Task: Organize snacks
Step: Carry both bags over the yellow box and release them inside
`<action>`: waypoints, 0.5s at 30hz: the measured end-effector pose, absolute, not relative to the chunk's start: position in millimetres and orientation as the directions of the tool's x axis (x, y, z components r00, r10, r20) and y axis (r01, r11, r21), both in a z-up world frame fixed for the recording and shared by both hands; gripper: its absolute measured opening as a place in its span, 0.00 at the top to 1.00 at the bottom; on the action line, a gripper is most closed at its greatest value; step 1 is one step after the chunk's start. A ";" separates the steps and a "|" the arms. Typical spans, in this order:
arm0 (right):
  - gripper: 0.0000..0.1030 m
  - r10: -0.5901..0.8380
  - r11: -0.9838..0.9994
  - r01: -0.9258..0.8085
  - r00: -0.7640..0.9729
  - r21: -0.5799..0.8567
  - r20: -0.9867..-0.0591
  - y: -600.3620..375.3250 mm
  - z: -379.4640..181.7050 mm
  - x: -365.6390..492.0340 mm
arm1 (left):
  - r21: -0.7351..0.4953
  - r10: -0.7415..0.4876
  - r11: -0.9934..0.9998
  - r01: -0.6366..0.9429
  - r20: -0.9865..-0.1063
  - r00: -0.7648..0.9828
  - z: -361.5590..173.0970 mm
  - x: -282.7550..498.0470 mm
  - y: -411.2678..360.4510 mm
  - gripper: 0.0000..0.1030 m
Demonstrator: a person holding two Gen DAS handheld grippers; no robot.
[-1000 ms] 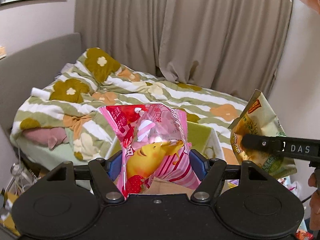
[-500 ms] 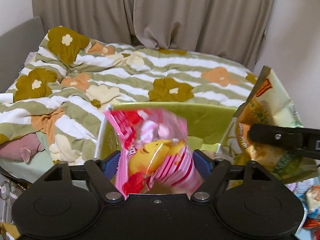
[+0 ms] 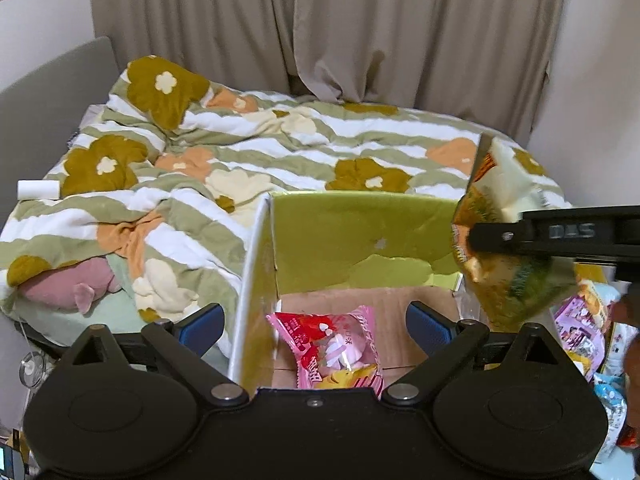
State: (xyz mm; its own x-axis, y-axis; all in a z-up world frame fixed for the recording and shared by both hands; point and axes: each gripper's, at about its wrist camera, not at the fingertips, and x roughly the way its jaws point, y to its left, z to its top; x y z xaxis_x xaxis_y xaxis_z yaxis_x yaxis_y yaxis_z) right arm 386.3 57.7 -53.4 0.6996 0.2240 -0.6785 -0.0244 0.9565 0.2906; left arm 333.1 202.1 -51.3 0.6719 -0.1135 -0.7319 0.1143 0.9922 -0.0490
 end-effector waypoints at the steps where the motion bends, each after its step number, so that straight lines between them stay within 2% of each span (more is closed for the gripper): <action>1: 0.44 0.221 0.959 -0.028 0.699 0.282 -0.680 59.5 -53.9 388.3 | -0.052 -0.113 0.993 0.110 -0.729 0.676 -49.9 331.3 203.1 0.03; 10: 0.42 0.191 0.975 -0.041 0.664 0.220 -0.723 73.0 -76.2 414.3 | -0.025 -0.051 0.999 0.048 -0.737 0.674 -55.7 326.9 207.8 0.03; 11: 0.37 0.187 0.976 -0.044 0.663 0.212 -0.725 74.5 -79.2 415.8 | -0.026 -0.049 0.999 0.045 -0.740 0.671 -57.0 327.1 207.9 0.03; 12: 0.17 0.185 0.978 -0.050 0.662 0.204 -0.726 76.2 -81.5 416.5 | -0.024 -0.046 0.999 0.041 -0.742 0.669 -58.4 327.2 207.9 0.03; 13: 0.05 0.180 0.980 -0.053 0.664 0.194 -0.725 77.1 -83.1 416.7 | -0.022 -0.041 0.999 0.037 -0.743 0.668 -59.6 327.0 208.1 0.03; 14: 0.00 0.175 0.981 -0.058 0.673 0.184 -0.719 78.1 -84.3 414.9 | -0.019 -0.036 0.999 0.033 -0.745 0.666 -60.8 326.6 207.9 0.03; 15: 0.00 0.174 0.982 -0.065 0.685 0.178 -0.707 78.2 -85.0 412.4 | -0.018 -0.033 0.999 0.029 -0.747 0.664 -61.5 325.8 207.9 0.03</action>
